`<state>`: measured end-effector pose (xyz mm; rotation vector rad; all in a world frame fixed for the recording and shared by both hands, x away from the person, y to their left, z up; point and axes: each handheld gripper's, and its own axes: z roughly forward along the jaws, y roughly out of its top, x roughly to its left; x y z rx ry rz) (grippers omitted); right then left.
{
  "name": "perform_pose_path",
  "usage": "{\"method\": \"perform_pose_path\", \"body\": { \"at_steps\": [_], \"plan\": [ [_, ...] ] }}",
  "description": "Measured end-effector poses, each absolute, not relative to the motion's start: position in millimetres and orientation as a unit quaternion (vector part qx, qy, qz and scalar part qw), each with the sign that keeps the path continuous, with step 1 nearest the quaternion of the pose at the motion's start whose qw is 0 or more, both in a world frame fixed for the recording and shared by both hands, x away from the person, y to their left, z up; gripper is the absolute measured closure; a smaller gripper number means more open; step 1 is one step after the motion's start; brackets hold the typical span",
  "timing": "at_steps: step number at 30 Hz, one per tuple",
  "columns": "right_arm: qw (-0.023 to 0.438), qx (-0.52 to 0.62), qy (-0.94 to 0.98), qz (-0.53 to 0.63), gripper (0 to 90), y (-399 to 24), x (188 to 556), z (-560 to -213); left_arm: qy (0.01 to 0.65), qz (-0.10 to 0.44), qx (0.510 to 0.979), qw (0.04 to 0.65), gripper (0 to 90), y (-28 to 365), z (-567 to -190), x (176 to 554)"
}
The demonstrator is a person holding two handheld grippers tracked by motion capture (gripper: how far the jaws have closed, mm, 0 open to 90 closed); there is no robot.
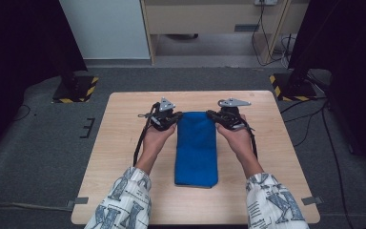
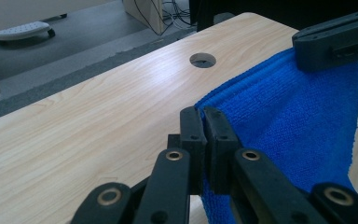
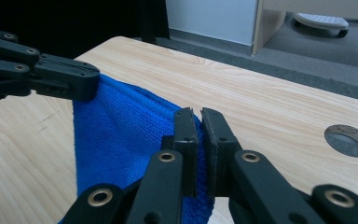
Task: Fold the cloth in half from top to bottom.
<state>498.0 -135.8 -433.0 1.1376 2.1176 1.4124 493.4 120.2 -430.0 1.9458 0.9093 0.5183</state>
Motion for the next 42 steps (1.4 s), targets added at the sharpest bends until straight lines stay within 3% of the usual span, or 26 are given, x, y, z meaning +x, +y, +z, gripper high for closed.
{"method": "perform_pose_path", "body": {
  "at_steps": [19, 42],
  "plan": [
    [0.166, 0.380, 0.751, 0.514, 85.0, -141.7, 466.7, -435.9, 0.343, 0.206, 0.796, 0.454, 86.8, 123.7, -428.5, 460.5],
    [0.149, 0.345, 0.777, 0.506, 84.3, -142.7, 417.7, -463.3, 0.315, 0.187, 0.812, 0.453, 86.4, 132.2, -447.9, 406.7]
  ]
}}
